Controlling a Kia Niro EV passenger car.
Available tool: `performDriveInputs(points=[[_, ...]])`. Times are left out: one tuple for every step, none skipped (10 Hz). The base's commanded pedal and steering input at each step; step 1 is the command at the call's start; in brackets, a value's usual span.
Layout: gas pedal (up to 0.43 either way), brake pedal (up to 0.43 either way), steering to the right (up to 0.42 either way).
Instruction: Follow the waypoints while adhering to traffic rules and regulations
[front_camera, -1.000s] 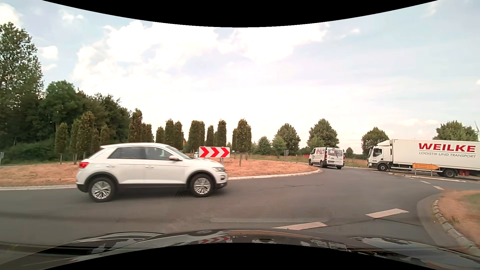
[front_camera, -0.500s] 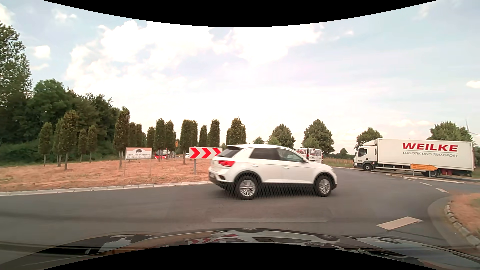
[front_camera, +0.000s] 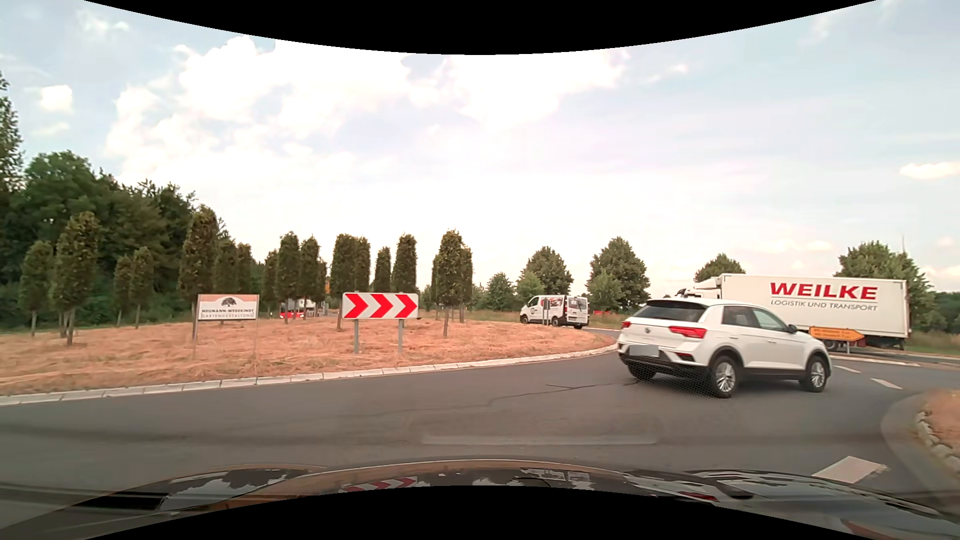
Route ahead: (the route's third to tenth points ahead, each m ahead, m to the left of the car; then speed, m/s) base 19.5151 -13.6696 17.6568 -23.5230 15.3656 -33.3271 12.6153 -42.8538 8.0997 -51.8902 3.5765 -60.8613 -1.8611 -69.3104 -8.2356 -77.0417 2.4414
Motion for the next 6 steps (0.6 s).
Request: performDriveInputs(points=[[0.228, 0.0, 0.222], [0.24, 0.0, 0.234], [0.24, 0.0, 0.249], [0.24, 0.0, 0.267], [0.24, 0.0, 0.285], [0.24, 0.0, 0.305]])
